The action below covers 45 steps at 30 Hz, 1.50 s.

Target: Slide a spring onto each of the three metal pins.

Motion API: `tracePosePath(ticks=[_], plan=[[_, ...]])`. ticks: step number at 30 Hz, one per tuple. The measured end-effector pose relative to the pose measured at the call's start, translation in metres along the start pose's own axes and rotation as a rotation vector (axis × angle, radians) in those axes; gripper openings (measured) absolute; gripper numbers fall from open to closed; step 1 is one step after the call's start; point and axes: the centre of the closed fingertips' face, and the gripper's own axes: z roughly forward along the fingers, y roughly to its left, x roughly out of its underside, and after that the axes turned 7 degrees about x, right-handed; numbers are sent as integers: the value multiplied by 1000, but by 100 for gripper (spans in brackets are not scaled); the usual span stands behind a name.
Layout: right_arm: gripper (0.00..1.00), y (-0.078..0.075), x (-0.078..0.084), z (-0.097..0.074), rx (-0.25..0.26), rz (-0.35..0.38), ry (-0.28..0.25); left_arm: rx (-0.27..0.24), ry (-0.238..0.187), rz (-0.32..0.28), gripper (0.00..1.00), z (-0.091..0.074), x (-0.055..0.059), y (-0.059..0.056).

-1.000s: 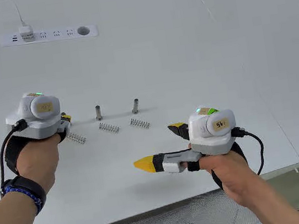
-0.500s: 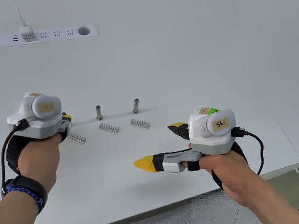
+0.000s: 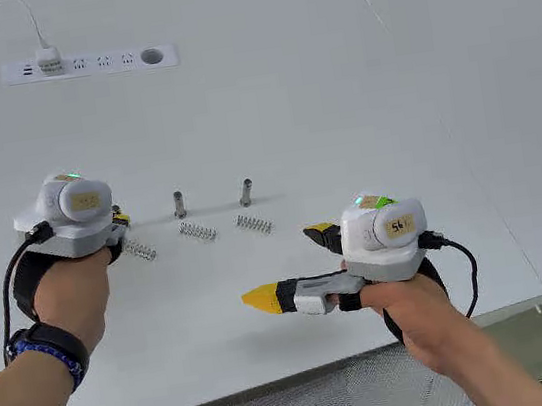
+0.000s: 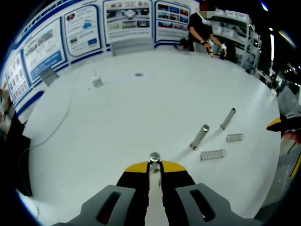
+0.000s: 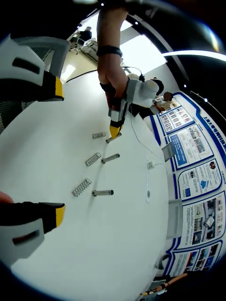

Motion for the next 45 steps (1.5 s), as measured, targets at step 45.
tracePosePath(ticks=[45], plan=[[90, 12, 4, 9, -25, -11, 18, 69, 39, -24, 44, -44, 59, 4]])
